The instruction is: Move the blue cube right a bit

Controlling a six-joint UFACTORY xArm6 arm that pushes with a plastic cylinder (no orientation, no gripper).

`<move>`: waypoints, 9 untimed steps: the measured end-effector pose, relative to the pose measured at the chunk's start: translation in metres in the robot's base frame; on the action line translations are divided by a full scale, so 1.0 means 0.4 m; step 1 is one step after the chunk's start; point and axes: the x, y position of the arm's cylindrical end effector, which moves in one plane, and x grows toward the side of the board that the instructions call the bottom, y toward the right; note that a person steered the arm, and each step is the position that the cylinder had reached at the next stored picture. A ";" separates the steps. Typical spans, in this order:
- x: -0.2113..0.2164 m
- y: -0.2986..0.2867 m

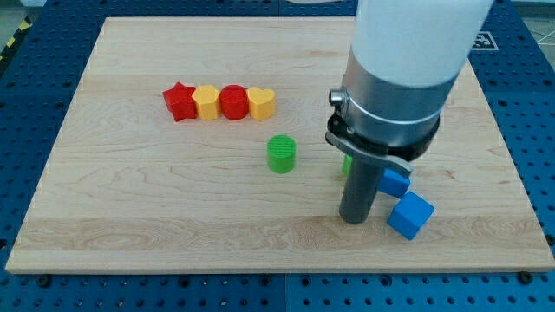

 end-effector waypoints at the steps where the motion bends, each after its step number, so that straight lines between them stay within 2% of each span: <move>1: 0.030 0.118; 2: 0.030 0.217; 3: 0.030 0.220; 4: 0.027 0.126; 5: -0.036 0.111; 7: -0.049 0.213; 9: -0.078 0.253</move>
